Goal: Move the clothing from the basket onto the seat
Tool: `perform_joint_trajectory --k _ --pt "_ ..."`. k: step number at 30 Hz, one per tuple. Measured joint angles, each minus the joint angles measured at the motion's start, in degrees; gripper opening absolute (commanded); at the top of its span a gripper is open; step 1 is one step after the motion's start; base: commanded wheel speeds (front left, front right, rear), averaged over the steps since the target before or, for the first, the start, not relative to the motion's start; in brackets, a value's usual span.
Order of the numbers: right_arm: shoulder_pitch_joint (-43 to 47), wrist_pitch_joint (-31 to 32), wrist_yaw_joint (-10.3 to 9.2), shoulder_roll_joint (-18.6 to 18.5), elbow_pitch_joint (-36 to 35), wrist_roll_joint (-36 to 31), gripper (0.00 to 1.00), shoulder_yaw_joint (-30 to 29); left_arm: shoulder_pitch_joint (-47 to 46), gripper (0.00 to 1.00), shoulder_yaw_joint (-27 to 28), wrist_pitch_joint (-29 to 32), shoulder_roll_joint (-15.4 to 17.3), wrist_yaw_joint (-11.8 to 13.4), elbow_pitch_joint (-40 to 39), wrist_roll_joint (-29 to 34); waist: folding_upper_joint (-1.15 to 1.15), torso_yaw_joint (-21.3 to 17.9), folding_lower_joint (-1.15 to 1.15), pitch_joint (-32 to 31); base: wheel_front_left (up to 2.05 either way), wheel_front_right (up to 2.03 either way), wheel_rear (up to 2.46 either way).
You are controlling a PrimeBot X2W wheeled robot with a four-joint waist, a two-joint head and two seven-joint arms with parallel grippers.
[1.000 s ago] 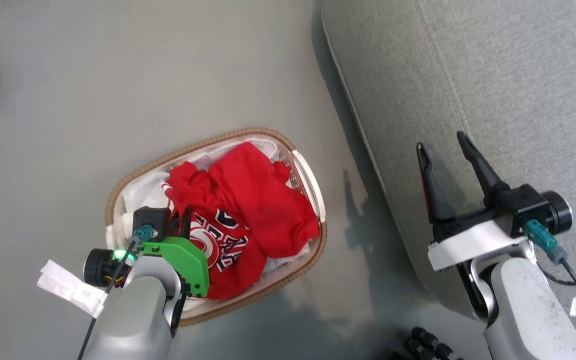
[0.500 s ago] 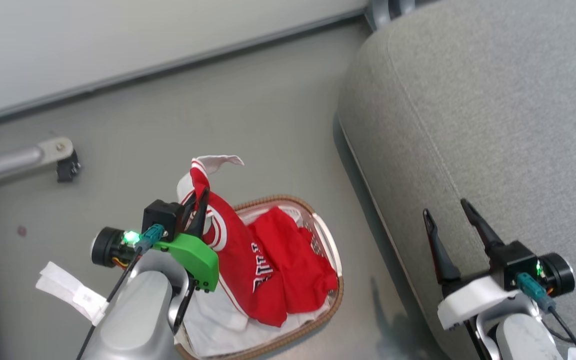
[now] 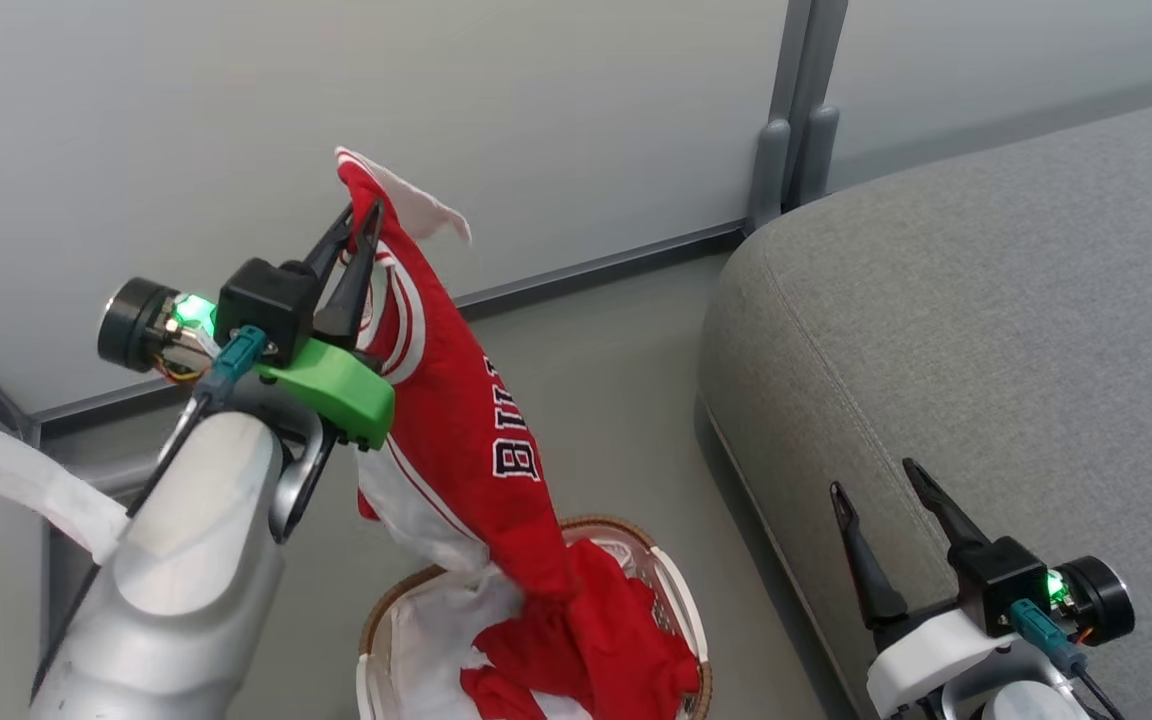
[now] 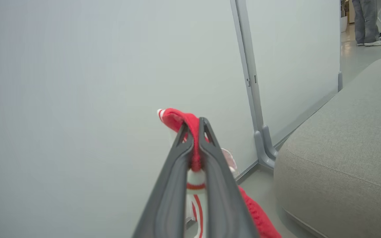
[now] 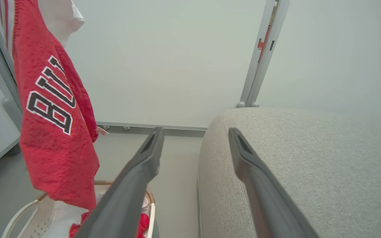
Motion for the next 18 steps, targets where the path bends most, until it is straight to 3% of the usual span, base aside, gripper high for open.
perform_joint_trajectory --k 10,18 --pt "-3.21 -0.01 0.00 0.00 -0.35 -0.71 1.00 4.72 -7.55 0.00 -0.21 3.50 2.58 -0.08 -1.77 -0.05 0.00 -0.90 0.00 -3.33 0.00 0.00 0.00" --pt "-7.37 -0.01 0.00 0.00 1.10 -0.99 1.00 10.55 -13.21 0.00 -3.08 3.85 0.23 -0.25 -0.58 -0.66 0.00 0.93 0.00 -4.10 0.00 0.00 0.00"
